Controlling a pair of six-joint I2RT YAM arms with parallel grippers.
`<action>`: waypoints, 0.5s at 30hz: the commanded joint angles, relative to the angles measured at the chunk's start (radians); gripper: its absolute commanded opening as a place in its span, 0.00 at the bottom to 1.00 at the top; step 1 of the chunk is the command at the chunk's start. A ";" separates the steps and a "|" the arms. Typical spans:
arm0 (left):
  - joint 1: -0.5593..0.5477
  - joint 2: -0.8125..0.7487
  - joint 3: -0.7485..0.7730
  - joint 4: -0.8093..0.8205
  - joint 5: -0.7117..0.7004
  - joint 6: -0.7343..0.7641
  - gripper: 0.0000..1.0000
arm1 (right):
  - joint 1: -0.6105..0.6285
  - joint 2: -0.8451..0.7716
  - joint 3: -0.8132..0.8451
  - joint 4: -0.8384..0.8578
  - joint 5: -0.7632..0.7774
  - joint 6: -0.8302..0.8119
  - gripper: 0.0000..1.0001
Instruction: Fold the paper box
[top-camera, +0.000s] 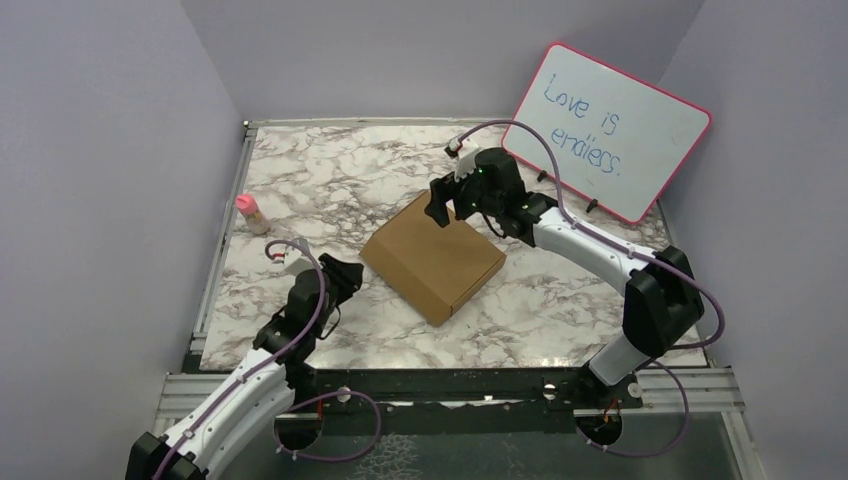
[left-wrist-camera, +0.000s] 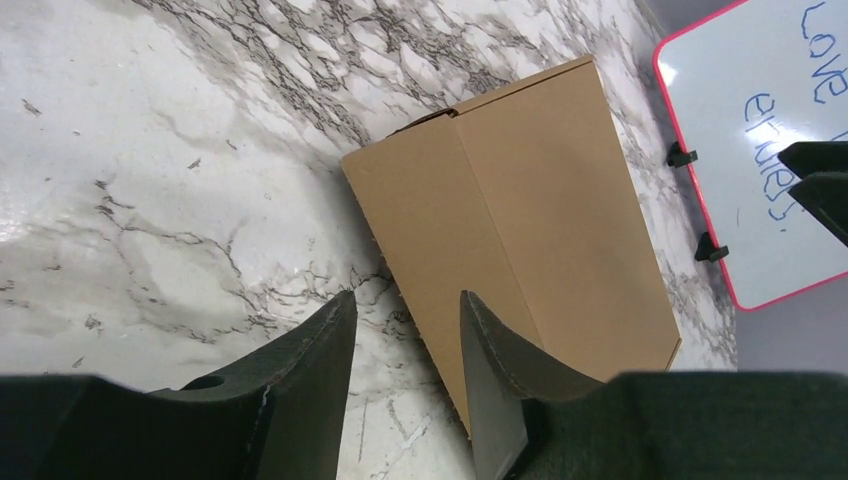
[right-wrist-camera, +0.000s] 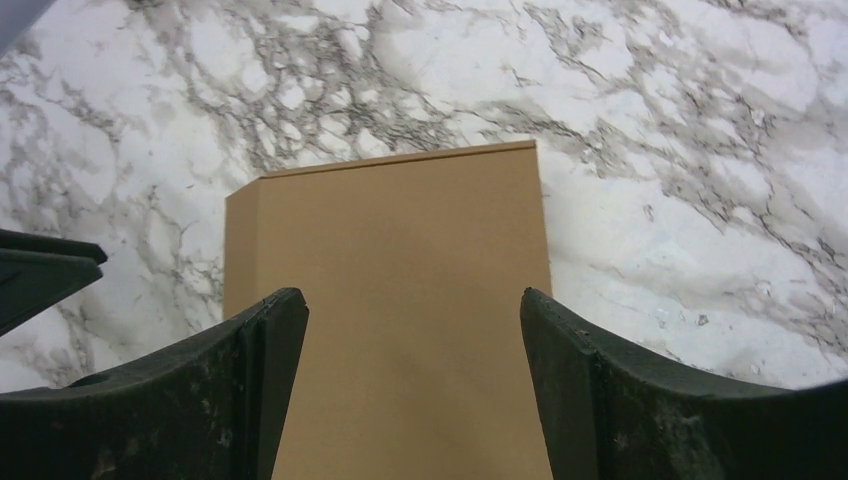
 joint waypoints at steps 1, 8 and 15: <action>0.008 0.128 -0.008 0.200 0.043 -0.052 0.43 | -0.066 0.061 -0.018 -0.010 0.003 0.071 0.84; 0.109 0.421 0.068 0.390 0.239 -0.139 0.65 | -0.169 0.147 0.001 0.033 -0.111 0.127 0.88; 0.193 0.530 0.111 0.470 0.358 -0.180 0.66 | -0.200 0.232 0.018 0.057 -0.185 0.156 0.86</action>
